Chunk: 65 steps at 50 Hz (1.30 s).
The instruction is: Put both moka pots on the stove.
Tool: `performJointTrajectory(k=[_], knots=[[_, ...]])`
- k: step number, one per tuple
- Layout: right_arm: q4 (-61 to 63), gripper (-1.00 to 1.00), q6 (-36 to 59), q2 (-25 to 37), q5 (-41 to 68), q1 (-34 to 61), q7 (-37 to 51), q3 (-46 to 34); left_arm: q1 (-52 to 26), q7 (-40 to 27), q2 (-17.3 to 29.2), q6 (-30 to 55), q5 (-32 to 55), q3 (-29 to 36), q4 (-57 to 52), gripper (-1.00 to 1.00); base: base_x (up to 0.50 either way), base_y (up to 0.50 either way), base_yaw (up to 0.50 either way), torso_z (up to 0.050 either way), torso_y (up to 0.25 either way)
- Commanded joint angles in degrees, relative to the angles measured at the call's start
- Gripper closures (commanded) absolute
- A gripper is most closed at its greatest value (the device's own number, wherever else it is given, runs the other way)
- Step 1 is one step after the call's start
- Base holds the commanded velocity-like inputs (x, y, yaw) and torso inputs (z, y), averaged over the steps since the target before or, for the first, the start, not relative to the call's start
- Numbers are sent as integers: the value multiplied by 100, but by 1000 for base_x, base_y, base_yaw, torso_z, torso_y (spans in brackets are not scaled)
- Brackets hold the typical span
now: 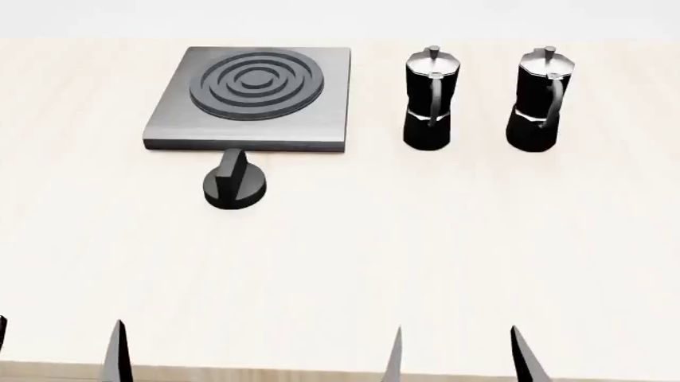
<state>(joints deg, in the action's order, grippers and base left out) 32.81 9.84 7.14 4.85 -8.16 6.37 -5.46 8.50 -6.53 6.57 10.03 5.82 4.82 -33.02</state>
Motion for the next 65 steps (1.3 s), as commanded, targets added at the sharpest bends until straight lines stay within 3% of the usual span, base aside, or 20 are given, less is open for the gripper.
performJointTrajectory(k=[1, 65], knots=[[647, -100, 95, 99, -46, -162, 160, -71, 249, -131, 136, 213, 125, 11, -948, -100, 0, 0, 0, 0, 0], [360, -100, -15, 406, 219, -70, 373, -298, 120, -484, 408, -77, 140, 362, -458, -100, 158, 0, 0, 0, 0]])
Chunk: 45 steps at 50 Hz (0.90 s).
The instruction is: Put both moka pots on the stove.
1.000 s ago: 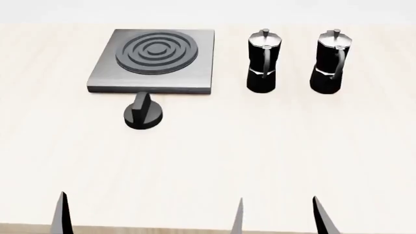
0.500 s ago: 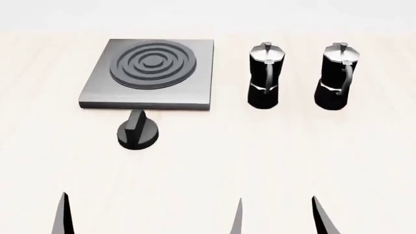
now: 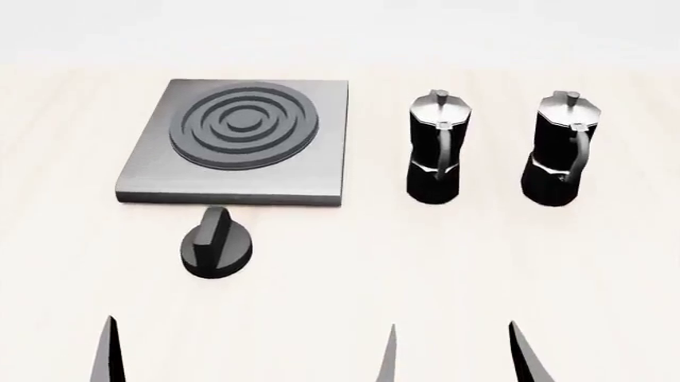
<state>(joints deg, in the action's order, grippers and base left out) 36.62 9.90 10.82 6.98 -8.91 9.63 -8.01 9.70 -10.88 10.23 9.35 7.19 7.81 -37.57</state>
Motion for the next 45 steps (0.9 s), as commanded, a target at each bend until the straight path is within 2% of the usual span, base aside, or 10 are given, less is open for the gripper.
performJointTrajectory(k=[1, 45], knots=[[-22, -100, -22, 43, 6, 6, 50, -47, -1, -52, 46, -7, 10, 64, -4, -100, 176, 0, 0, 0, 0], [-128, -100, -44, 258, 112, 82, 283, -205, -37, -225, 204, -41, 94, 202, 34, -100, 170, 0, 0, 0, 0]])
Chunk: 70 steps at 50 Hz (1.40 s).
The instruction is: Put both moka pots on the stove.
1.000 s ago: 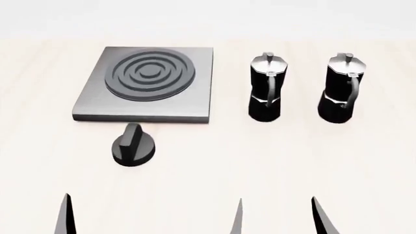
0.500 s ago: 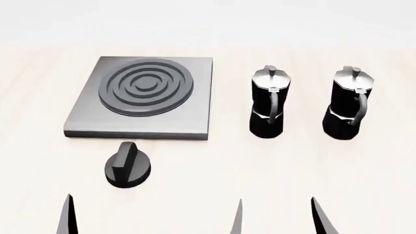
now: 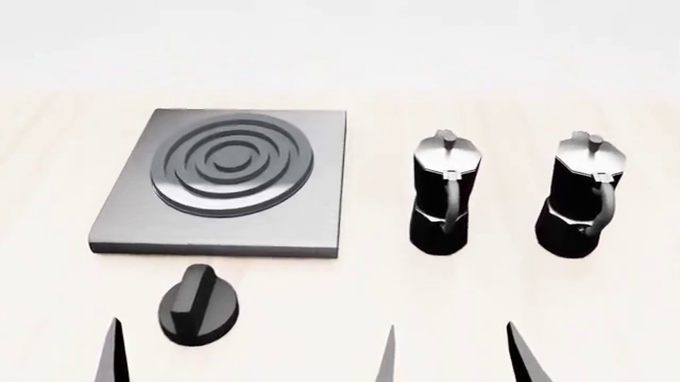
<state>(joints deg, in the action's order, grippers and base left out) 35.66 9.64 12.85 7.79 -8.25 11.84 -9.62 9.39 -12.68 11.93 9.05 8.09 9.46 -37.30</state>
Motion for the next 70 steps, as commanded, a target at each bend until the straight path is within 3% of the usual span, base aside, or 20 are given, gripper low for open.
performJointTrajectory(k=[1, 36, 70], knots=[[-41, -100, -25, 60, 35, 18, 69, -47, -6, -48, 38, -10, 6, 41, 6, -100, 172, 0, 0, 0, 0], [-127, -100, -89, 208, 59, 56, 286, -213, -9, -267, 223, -85, 56, 182, -10, -100, 166, 0, 0, 0, 0], [-123, -100, -33, 338, 217, 87, 405, -304, -57, -423, 373, -119, 168, 292, 26, -100, 3, 20, 0, 0, 0]])
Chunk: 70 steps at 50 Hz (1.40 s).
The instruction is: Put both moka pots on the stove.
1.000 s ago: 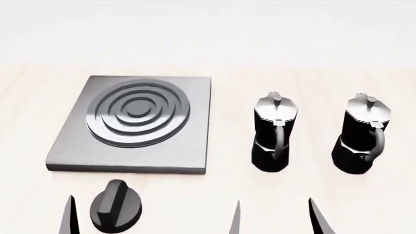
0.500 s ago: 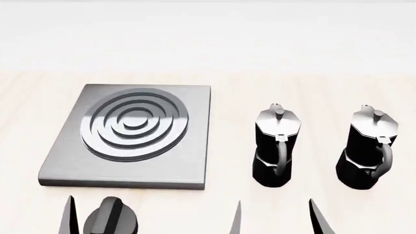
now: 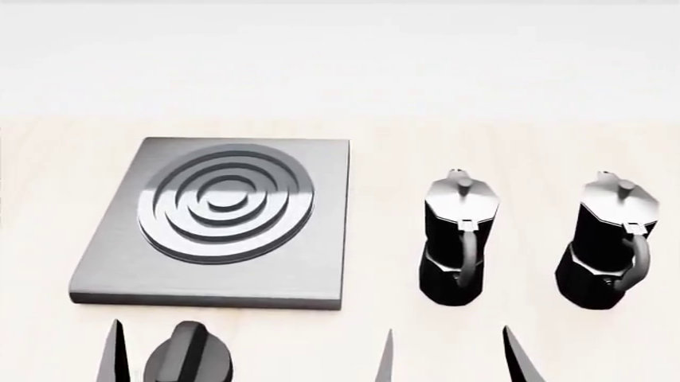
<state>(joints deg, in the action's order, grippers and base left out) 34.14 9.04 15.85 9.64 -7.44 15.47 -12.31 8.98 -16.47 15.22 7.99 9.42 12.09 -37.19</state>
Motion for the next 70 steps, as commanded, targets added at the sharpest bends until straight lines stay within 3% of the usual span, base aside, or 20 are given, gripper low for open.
performJointTrajectory(k=[1, 70], knots=[[49, -100, 36, 43, 40, 2, 47, -36, -18, -45, 49, -11, 47, 30, 13, -100, 0, 70, 0, 0, 0], [-22, -100, -56, 229, 164, 58, 243, -169, -78, -279, 252, -87, 133, 228, 68, -100, 0, 70, 0, 0, 0]])
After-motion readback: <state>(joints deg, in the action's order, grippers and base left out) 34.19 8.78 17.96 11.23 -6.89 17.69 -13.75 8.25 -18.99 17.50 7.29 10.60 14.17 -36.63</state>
